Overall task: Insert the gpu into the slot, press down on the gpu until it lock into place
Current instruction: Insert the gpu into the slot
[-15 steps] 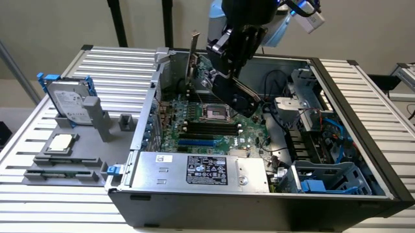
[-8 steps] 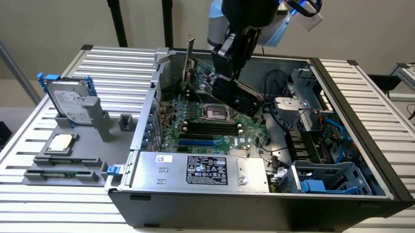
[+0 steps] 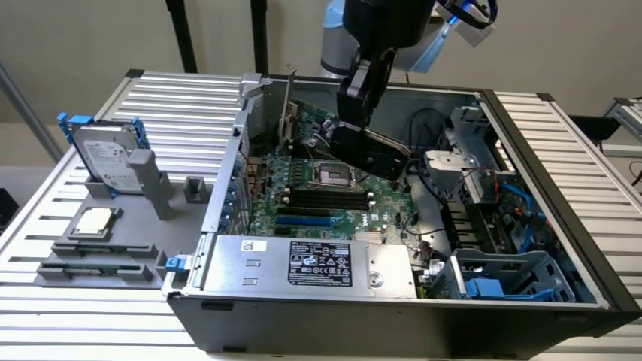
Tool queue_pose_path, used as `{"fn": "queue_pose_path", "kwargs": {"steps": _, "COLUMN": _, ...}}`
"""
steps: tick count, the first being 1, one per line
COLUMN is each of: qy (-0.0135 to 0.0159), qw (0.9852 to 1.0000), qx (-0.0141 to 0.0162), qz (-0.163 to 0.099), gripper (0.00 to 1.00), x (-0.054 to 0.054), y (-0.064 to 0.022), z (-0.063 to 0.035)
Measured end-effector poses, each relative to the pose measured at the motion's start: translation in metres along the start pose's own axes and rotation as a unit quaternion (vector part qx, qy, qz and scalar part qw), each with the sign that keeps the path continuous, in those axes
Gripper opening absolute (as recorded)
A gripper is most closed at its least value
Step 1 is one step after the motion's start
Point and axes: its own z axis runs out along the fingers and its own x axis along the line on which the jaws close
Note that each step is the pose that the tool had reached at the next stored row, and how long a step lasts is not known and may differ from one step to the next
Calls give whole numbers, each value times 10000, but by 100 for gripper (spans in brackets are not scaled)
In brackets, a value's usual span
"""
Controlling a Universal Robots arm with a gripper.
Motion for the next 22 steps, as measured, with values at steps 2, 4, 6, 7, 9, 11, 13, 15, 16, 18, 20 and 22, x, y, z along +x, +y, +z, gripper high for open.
{"fn": "queue_pose_path", "kwargs": {"steps": 2, "qy": 2, "qw": 9998, "qx": 13, "qz": -180, "gripper": 26, "x": 0, "y": -1, "z": 16}}
{"fn": "queue_pose_path", "kwargs": {"steps": 4, "qy": 4, "qw": 9993, "qx": 28, "qz": -367, "gripper": 26, "x": 0, "y": -2, "z": 32}}
{"fn": "queue_pose_path", "kwargs": {"steps": 6, "qy": 3, "qw": 9985, "qx": 43, "qz": -543, "gripper": 26, "x": 0, "y": -2, "z": 46}}
{"fn": "queue_pose_path", "kwargs": {"steps": 7, "qy": -2, "qw": 9980, "qx": 51, "qz": -624, "gripper": 26, "x": 0, "y": -2, "z": 53}}
{"fn": "queue_pose_path", "kwargs": {"steps": 9, "qy": -16, "qw": 9970, "qx": 71, "qz": -773, "gripper": 26, "x": 0, "y": -3, "z": 65}}
{"fn": "queue_pose_path", "kwargs": {"steps": 11, "qy": -32, "qw": 9957, "qx": 94, "qz": -918, "gripper": 26, "x": 0, "y": -3, "z": 75}}
{"fn": "queue_pose_path", "kwargs": {"steps": 13, "qy": -50, "qw": 9945, "qx": 121, "qz": -1042, "gripper": 26, "x": 0, "y": -4, "z": 86}}
{"fn": "queue_pose_path", "kwargs": {"steps": 15, "qy": -71, "qw": 9933, "qx": 154, "qz": -1139, "gripper": 26, "x": -2, "y": -3, "z": 95}}
{"fn": "queue_pose_path", "kwargs": {"steps": 16, "qy": -86, "qw": 9929, "qx": 171, "qz": -1172, "gripper": 26, "x": -2, "y": -1, "z": 101}}
{"fn": "queue_pose_path", "kwargs": {"steps": 18, "qy": -122, "qw": 9922, "qx": 195, "qz": -1227, "gripper": 26, "x": -2, "y": 6, "z": 114}}
{"fn": "queue_pose_path", "kwargs": {"steps": 20, "qy": -168, "qw": 9914, "qx": 203, "qz": -1279, "gripper": 26, "x": -3, "y": 16, "z": 128}}
{"fn": "queue_pose_path", "kwargs": {"steps": 22, "qy": -216, "qw": 9906, "qx": 206, "qz": -1335, "gripper": 26, "x": -2, "y": 26, "z": 142}}
